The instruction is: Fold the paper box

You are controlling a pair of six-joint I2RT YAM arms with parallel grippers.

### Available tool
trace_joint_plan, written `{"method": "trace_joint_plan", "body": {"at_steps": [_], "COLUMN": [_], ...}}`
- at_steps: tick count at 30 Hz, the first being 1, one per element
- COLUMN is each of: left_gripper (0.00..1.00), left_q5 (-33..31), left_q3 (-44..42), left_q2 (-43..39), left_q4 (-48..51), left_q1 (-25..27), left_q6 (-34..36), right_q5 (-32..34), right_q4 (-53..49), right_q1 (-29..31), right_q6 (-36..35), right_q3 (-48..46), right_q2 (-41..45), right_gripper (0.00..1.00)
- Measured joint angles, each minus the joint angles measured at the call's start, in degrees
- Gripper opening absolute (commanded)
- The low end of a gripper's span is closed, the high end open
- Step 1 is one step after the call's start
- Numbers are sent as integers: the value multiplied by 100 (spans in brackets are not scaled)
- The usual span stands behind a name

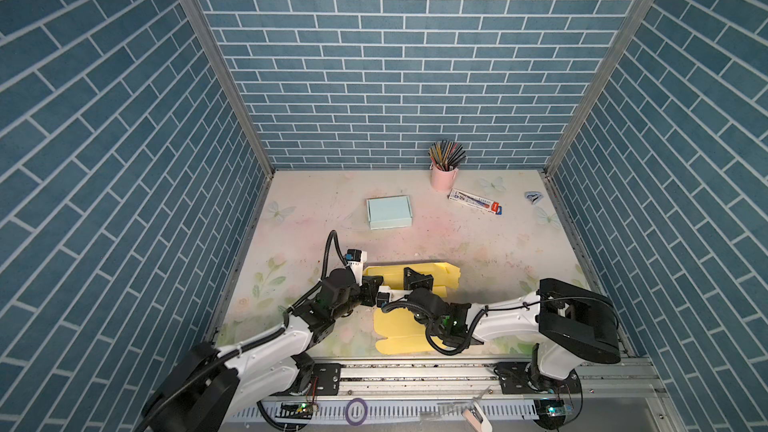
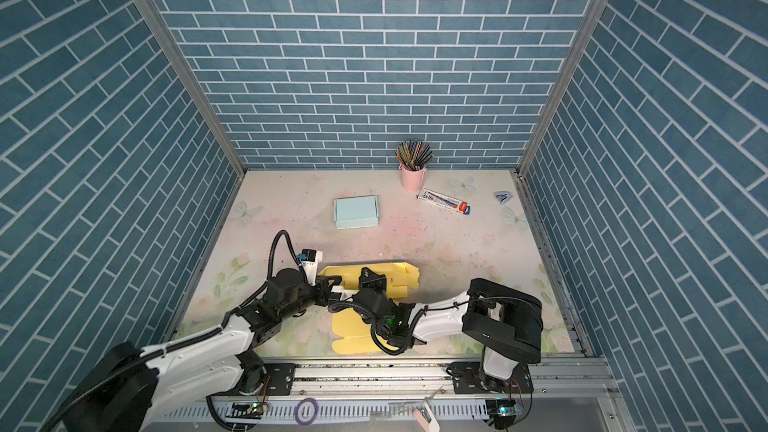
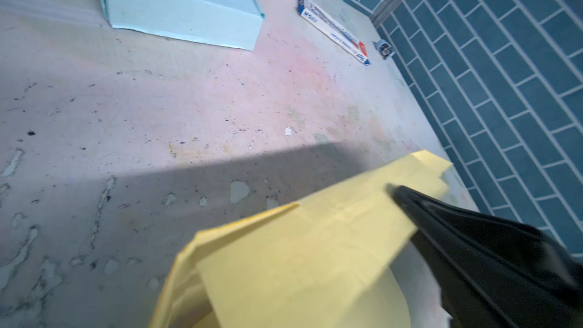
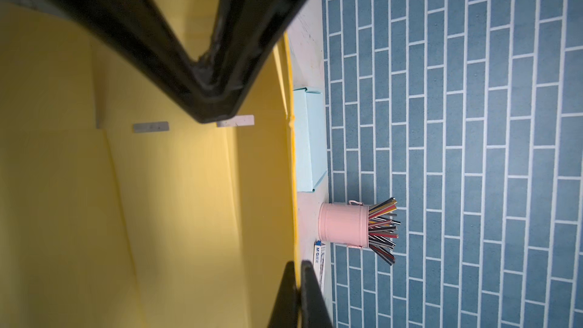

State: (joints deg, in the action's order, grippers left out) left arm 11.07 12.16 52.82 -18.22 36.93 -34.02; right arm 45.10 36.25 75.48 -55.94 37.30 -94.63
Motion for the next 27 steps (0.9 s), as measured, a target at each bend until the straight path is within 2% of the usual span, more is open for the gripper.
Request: {"method": "trace_joint_plan", "body": {"at_steps": [4,7,13,21,27], "left_gripper": [12,10,7,7,6], "left_q5": [122,168,210,210,264], "left_q3": [146,306,621,778,778], "left_q2": [-861,-1010,-437,-404,302], "left_q4": [1010,1434,1580,1582,1217], "left_q1": [-168,-291,-452,-592,-601], "left_q6": [105,133,125,127,120], "right_q5": [9,17,22,24,28], "right_q4": [-35,-24,-22,33,68], "right_q1": [0,0,0,0,2], "right_q6": [0,0,-7,-103,-114], "right_q3": [0,0,0,0,0], "right_q2": [-13,-33,-33,-44,-61], "right_gripper": [0,0,0,0,0]}}
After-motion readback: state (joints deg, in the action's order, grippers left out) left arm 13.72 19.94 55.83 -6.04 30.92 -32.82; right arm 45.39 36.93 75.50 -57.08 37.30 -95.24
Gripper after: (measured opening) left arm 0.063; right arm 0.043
